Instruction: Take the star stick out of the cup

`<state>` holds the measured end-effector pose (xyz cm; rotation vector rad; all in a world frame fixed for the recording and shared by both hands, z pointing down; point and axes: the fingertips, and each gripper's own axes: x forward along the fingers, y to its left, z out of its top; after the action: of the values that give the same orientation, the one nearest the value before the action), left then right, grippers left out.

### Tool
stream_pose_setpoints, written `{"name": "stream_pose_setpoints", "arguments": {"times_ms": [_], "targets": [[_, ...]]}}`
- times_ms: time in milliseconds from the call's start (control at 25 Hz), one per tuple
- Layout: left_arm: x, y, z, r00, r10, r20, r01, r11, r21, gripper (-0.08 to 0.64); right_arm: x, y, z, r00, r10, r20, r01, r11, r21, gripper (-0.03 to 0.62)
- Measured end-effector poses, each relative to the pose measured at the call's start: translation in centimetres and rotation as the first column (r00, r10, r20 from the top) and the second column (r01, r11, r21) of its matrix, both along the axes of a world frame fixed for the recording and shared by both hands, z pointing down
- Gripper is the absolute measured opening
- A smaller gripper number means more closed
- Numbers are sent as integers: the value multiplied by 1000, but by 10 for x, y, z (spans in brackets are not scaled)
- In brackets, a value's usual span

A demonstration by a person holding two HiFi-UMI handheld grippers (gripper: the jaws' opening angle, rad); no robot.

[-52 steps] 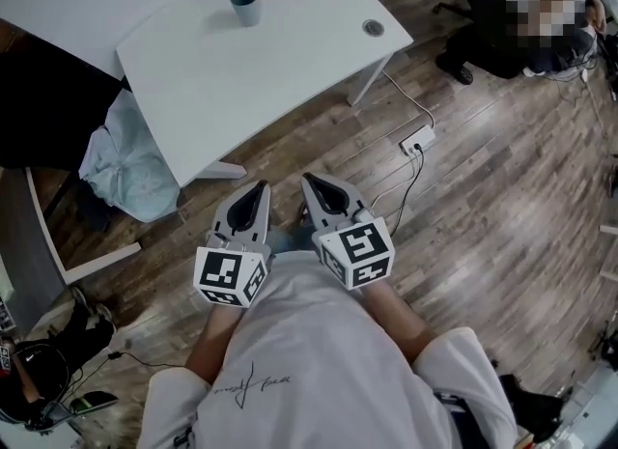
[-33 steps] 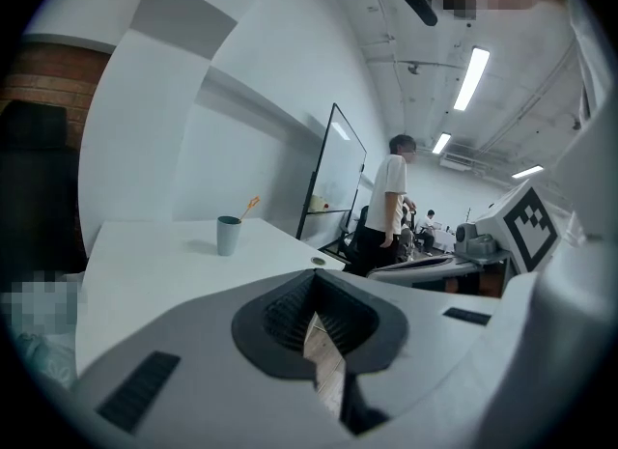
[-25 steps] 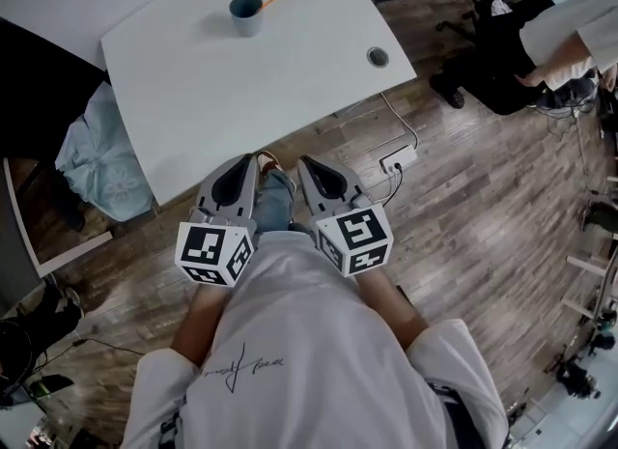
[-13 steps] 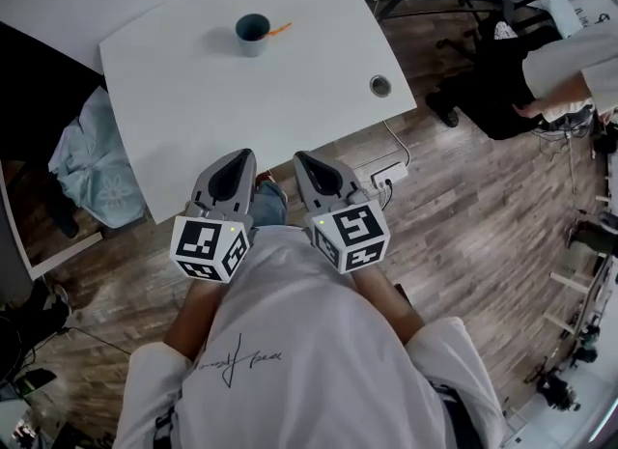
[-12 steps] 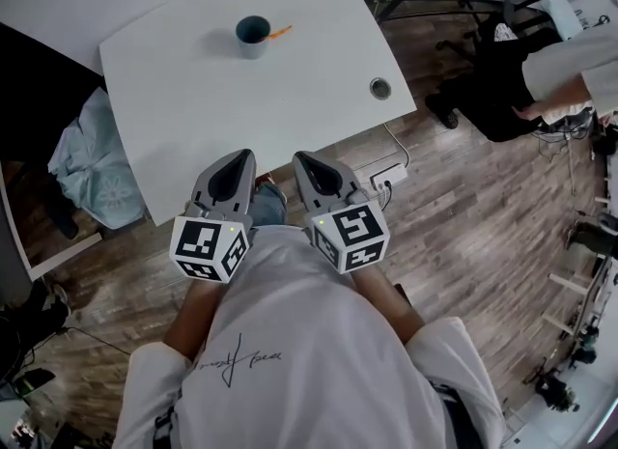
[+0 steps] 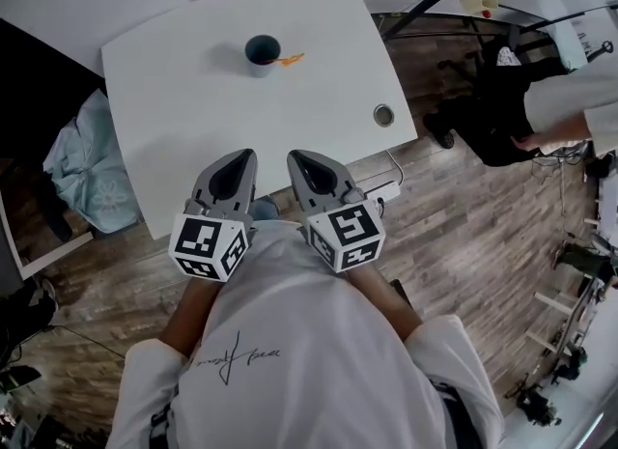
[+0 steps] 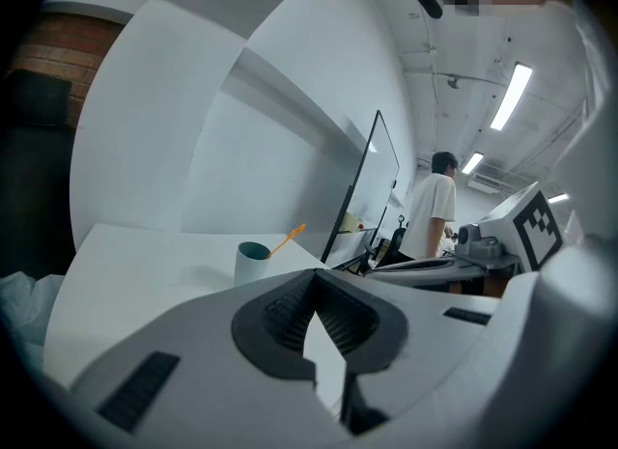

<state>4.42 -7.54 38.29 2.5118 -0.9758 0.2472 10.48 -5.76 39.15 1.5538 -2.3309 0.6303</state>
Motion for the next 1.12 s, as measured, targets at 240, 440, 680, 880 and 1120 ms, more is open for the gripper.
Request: {"name": "stream_pose_setpoints", "arguments": {"times_ms": [240,440,680,880,1120], "targets": [[-2,-20,-2,1000,-22,-6,22,1000,11,3,-3,-25,1,1000,-26,5,26,1000,13,9],[-8,-32,-3,999,-45,-3,45,999,23,3,-8,-40,3,999,-42,9,42,999,21,9],[-20,-49,-8,996,-85,-16,85,995,42,3,-14,-56,1,999,-45,14,45,998,35,11],[-24,-59,-14,994,-109,-26,111,992,56,3,-14,-69,-1,999,-43,20,42,998,40,9],[-27,-73,-15,991,-131,-26,133,988,75,3,-11,-85,2,999,-34,27,33,999,38,11]]}}
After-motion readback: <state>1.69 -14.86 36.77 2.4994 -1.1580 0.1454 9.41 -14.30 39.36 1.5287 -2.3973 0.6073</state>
